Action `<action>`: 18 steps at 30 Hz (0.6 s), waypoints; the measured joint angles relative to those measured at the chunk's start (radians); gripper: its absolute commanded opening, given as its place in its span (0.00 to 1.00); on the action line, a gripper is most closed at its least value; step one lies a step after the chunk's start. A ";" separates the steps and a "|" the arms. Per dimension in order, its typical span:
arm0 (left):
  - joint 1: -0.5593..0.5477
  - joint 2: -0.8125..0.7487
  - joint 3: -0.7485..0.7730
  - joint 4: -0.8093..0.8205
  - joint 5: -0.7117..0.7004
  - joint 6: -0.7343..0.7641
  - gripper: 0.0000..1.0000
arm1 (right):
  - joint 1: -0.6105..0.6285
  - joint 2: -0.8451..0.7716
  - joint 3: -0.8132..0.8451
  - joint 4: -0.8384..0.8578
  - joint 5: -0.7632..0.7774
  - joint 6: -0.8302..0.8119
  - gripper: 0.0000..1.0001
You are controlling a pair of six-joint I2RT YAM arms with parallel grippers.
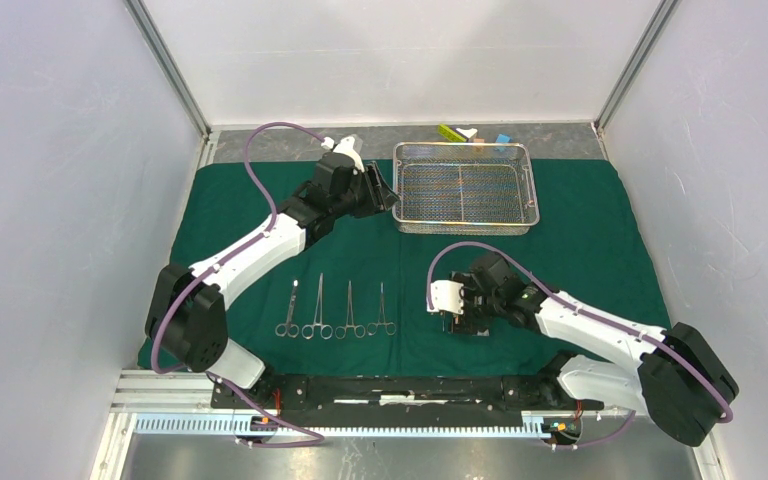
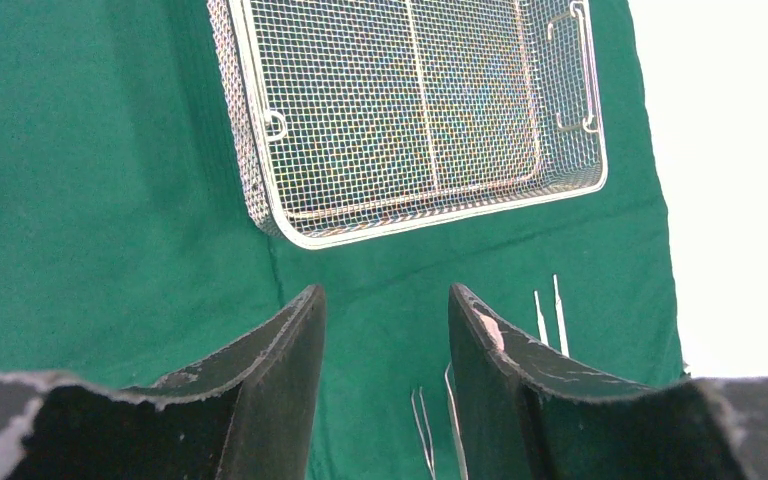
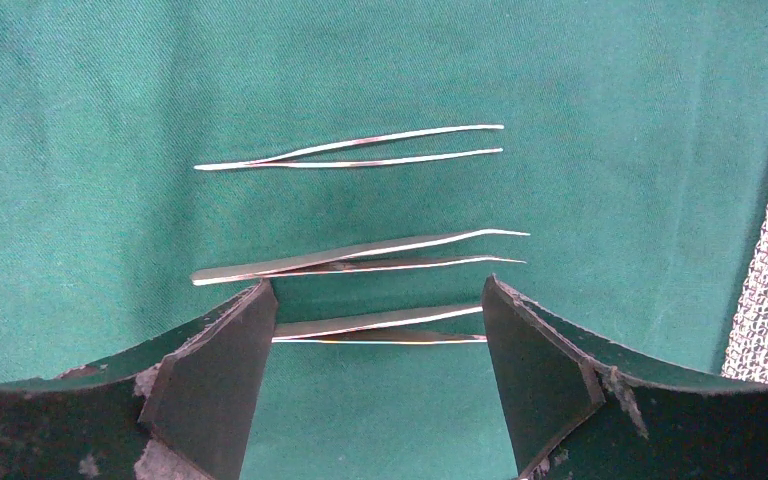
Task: Open and lay out the surgical kit
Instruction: Adjust the medical item in the surgical kit.
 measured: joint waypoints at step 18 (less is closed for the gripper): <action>0.005 0.000 0.000 0.006 0.018 -0.010 0.57 | 0.006 0.000 0.002 -0.005 0.027 -0.012 0.83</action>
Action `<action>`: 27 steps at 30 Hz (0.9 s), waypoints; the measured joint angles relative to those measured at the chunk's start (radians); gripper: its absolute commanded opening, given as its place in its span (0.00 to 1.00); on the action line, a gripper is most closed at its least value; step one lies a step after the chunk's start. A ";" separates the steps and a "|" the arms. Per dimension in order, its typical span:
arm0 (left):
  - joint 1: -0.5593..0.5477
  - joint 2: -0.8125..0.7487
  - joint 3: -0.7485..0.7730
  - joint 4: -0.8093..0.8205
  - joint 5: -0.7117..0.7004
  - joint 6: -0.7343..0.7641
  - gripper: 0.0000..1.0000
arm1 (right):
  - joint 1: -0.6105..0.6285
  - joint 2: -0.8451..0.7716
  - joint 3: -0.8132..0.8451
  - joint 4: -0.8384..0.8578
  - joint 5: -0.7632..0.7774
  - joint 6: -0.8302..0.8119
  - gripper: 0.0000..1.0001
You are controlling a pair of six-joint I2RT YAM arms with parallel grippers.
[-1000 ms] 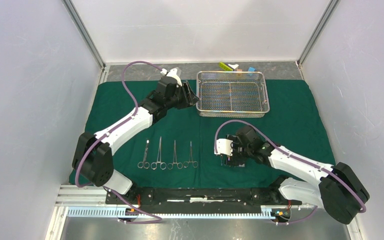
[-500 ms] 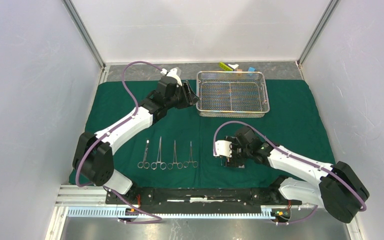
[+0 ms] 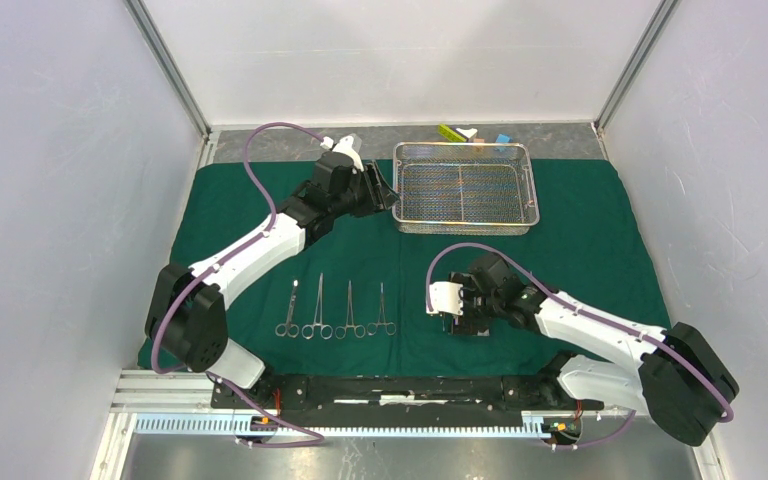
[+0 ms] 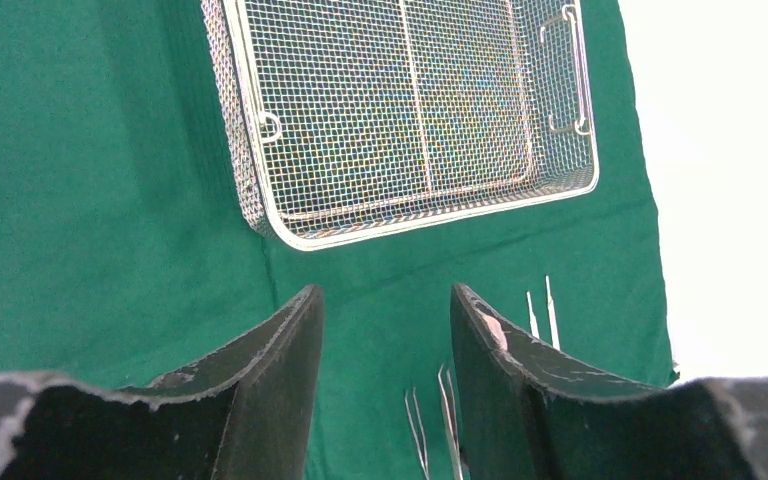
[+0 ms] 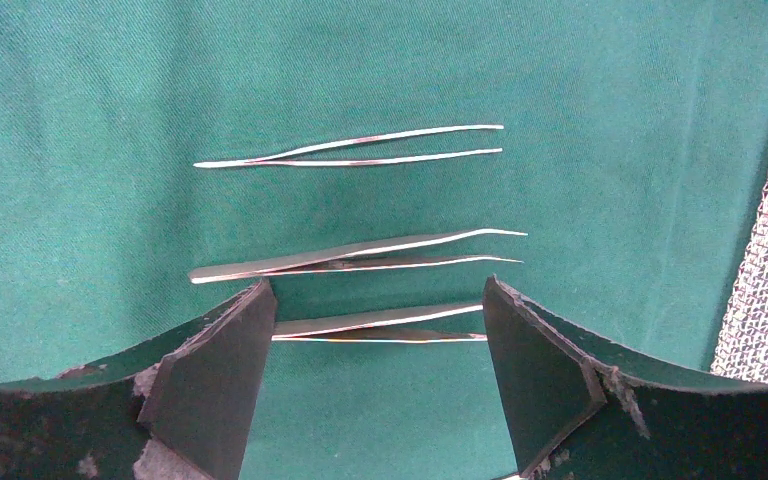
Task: Open and lay out the surgical kit
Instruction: Adjust the medical item in the surgical kit.
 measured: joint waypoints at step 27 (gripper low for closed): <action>0.000 0.000 0.000 0.000 0.006 -0.003 0.59 | 0.002 -0.008 0.038 -0.070 -0.021 -0.012 0.84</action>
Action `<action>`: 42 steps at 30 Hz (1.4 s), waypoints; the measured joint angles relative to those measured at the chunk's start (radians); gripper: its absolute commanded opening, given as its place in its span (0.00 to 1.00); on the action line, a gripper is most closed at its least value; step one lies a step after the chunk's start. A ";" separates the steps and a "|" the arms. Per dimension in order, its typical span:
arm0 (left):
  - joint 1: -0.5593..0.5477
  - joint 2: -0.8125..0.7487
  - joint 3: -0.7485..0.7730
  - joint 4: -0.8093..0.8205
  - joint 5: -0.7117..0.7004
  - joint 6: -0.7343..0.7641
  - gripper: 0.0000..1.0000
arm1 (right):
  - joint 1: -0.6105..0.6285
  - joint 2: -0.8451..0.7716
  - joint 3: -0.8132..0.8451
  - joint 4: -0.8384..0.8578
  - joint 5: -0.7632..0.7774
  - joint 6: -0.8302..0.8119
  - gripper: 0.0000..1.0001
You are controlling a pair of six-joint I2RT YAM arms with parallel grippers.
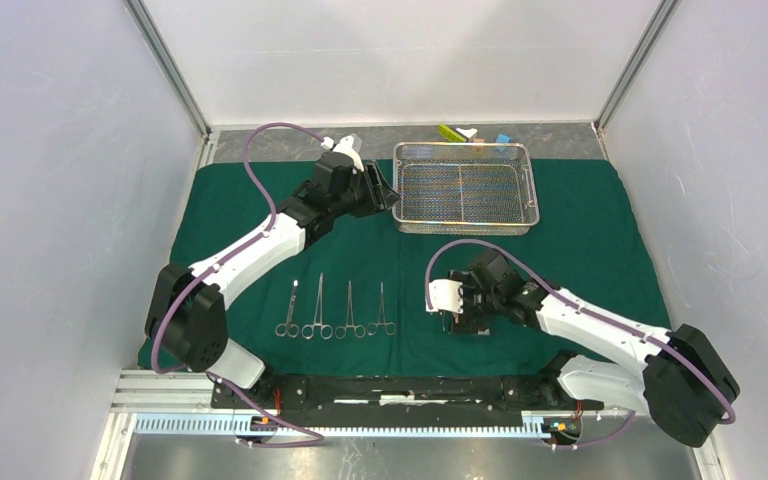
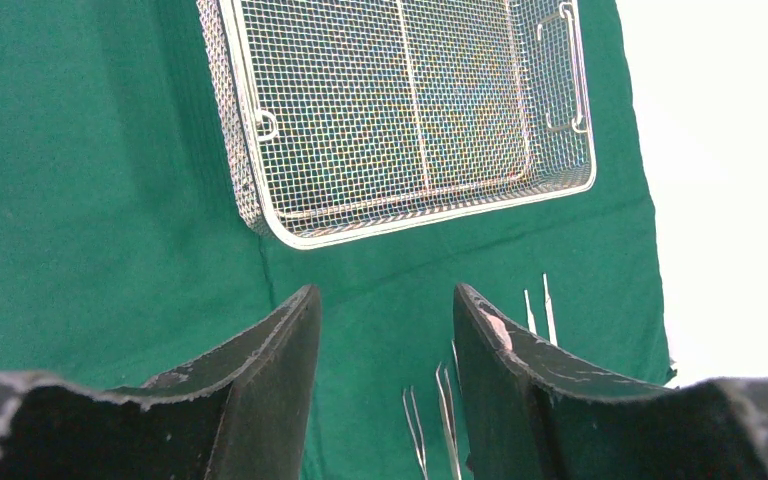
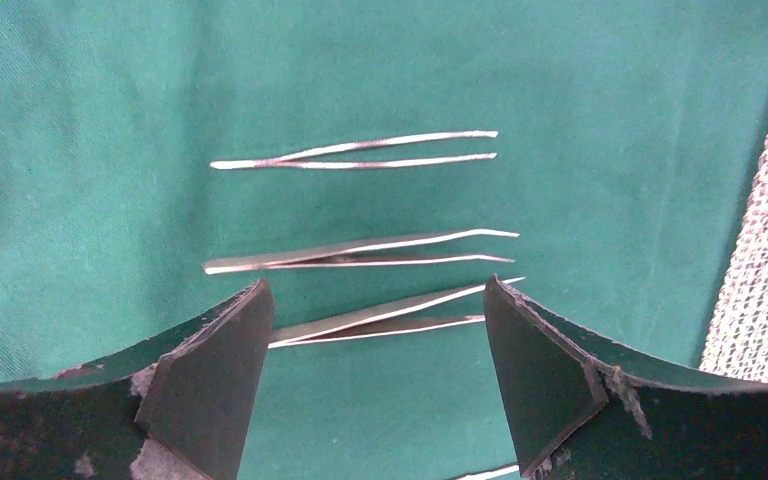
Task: Open and lay out the surgical kit
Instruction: Adjust the medical item in the surgical kit, then reset both arms
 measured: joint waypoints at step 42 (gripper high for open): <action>0.129 -0.435 -0.131 -0.030 -0.418 0.584 1.00 | -0.586 -0.095 0.330 0.262 0.154 0.565 0.98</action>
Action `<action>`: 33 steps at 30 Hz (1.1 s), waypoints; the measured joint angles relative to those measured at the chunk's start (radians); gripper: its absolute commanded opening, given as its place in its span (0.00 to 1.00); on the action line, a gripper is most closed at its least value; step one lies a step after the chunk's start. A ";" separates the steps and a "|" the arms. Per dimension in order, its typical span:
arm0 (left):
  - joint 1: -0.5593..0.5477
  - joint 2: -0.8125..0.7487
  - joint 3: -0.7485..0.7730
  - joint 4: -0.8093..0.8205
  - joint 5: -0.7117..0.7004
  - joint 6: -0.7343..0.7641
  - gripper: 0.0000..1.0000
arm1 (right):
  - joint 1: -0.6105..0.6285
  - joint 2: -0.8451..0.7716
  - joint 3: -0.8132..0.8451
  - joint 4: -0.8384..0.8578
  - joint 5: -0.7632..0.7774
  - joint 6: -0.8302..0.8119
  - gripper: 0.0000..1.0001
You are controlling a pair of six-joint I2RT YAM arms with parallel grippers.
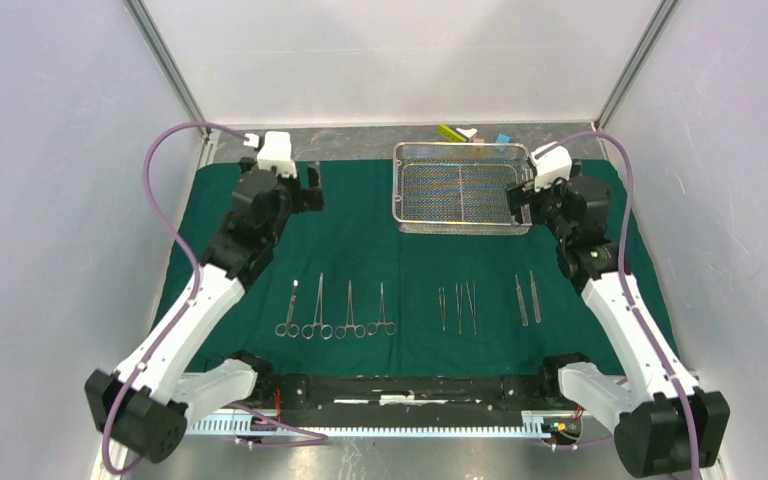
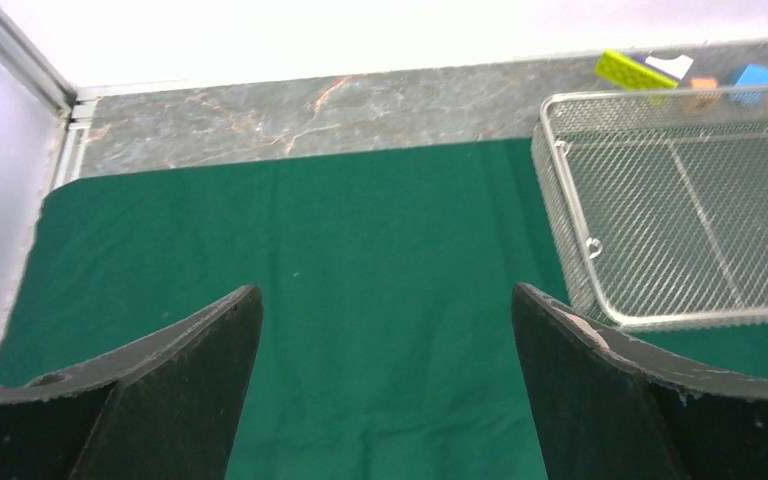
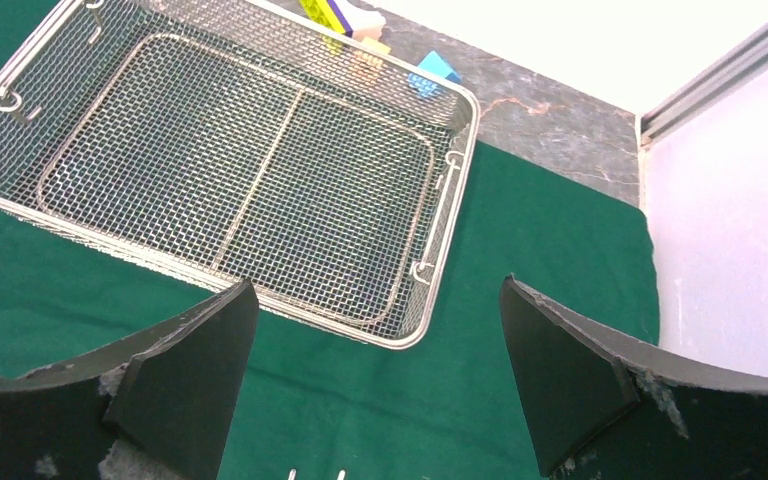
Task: Open and lay out the surgical kit
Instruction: Reset both arms
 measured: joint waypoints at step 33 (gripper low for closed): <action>0.028 -0.346 -0.237 -0.068 -0.053 0.154 1.00 | 0.000 -0.258 -0.253 0.188 -0.062 -0.088 0.98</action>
